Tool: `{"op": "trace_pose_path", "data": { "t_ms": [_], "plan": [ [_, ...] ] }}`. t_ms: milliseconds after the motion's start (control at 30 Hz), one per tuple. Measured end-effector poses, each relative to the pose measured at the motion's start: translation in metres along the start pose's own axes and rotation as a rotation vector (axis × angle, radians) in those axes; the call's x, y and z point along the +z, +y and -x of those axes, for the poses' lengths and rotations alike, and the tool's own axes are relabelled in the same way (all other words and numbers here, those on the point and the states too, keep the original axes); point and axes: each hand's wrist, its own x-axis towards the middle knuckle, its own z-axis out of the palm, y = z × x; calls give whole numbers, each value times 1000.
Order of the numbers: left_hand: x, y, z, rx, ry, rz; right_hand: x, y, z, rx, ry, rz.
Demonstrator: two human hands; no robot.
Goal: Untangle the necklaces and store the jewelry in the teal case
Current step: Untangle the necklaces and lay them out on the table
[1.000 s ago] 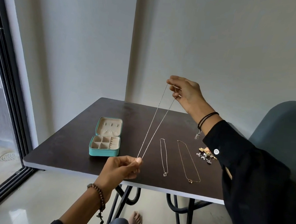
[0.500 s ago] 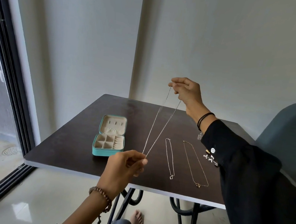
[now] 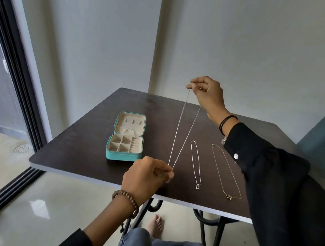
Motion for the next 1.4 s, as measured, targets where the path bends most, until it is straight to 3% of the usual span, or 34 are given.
{"op": "trace_pose_path", "data": {
  "t_ms": [633, 900, 1400],
  "plan": [
    [-5, -7, -10, 100, -54, -397, 60, 51, -6, 72, -37, 46],
    [2, -23, -9, 424, -47, -395, 71, 65, -5, 114, -76, 46],
    [-8, -19, -14, 523, -59, -563, 87, 101, -4, 177, -130, 149]
  ]
}}
